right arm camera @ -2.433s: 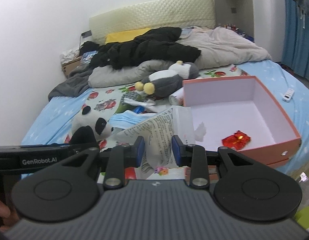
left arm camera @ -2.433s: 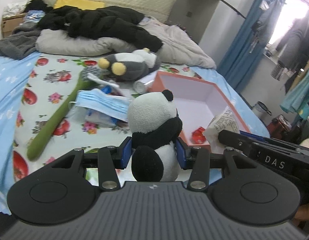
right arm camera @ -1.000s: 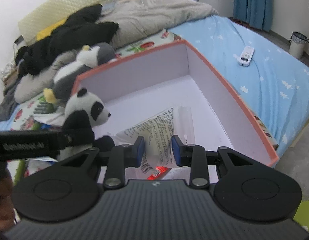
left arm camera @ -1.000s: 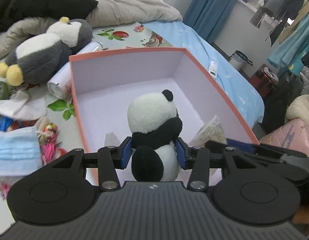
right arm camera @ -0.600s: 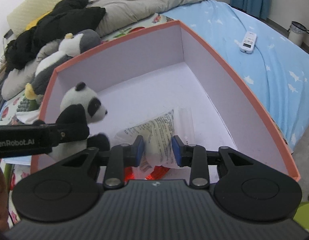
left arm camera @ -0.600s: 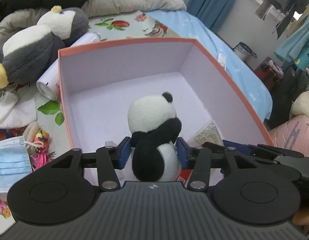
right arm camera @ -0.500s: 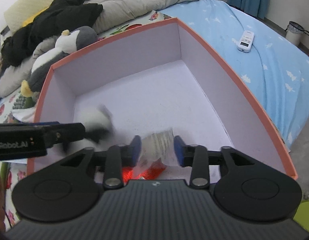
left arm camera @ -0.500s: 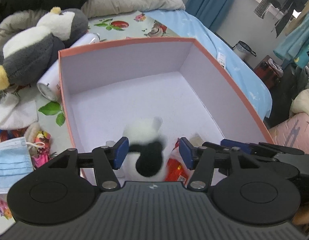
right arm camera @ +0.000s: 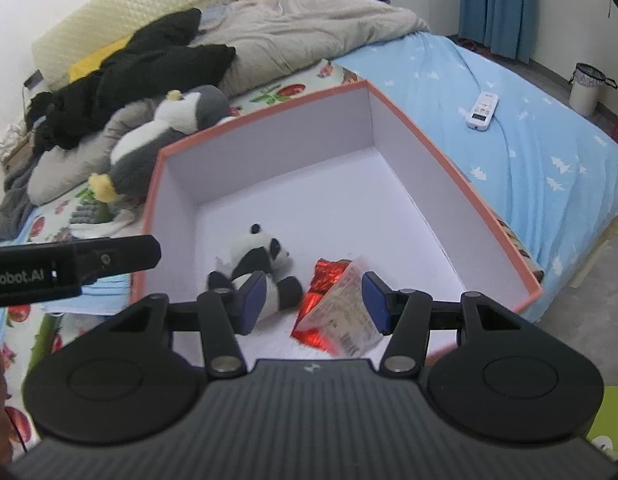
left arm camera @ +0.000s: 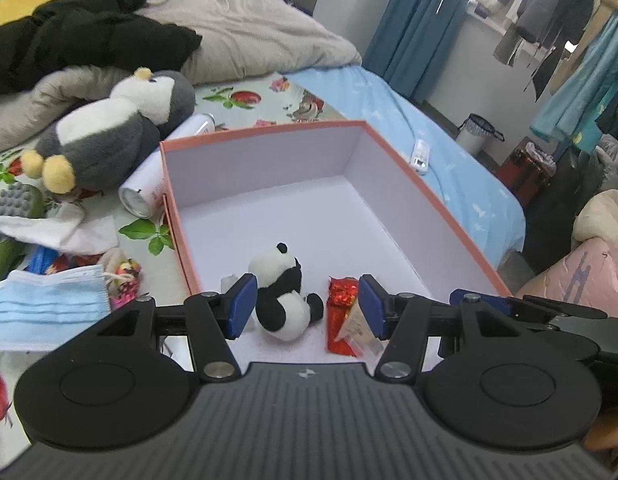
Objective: Organize soft objects
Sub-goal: 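Withdraw both tools from the pink box toward the remaining items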
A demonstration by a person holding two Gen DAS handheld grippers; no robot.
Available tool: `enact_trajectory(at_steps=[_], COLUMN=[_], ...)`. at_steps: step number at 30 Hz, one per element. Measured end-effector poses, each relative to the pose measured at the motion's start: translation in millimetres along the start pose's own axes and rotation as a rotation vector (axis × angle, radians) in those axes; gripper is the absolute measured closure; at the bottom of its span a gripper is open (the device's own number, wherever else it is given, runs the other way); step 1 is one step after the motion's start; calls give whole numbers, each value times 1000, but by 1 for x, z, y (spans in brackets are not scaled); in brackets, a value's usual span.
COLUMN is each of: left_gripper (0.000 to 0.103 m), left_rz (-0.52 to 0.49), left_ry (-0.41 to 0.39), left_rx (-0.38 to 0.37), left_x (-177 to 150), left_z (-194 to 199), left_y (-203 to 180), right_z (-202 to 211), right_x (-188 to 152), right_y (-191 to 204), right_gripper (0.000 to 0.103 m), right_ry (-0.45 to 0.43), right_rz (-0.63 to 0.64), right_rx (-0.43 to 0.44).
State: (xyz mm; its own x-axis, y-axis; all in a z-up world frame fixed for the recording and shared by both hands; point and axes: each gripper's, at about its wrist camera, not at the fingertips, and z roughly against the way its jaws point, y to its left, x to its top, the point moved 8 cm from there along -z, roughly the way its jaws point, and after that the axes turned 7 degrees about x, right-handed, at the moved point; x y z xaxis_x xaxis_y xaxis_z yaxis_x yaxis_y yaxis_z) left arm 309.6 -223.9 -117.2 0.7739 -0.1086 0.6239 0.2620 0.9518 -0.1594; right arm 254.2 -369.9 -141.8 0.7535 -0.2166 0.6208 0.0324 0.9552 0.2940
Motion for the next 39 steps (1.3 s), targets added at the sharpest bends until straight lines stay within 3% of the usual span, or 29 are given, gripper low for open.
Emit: enact_trajectory(at_steps=[15, 22, 39], left_gripper=[41, 41, 41], left_rz=[19, 30, 146], left_ry=[-94, -136, -204], left_rx=[5, 47, 152], left_x=[-57, -89, -135], left_z=[107, 149, 204], left_y=[-2, 2, 43], right_z=[81, 110, 139], right_x=[-30, -49, -75], right_y=[39, 53, 84], right_gripper=[47, 47, 47], right_ry=[-89, -125, -142], right_rz=[58, 90, 149], right_rx=[56, 75, 171])
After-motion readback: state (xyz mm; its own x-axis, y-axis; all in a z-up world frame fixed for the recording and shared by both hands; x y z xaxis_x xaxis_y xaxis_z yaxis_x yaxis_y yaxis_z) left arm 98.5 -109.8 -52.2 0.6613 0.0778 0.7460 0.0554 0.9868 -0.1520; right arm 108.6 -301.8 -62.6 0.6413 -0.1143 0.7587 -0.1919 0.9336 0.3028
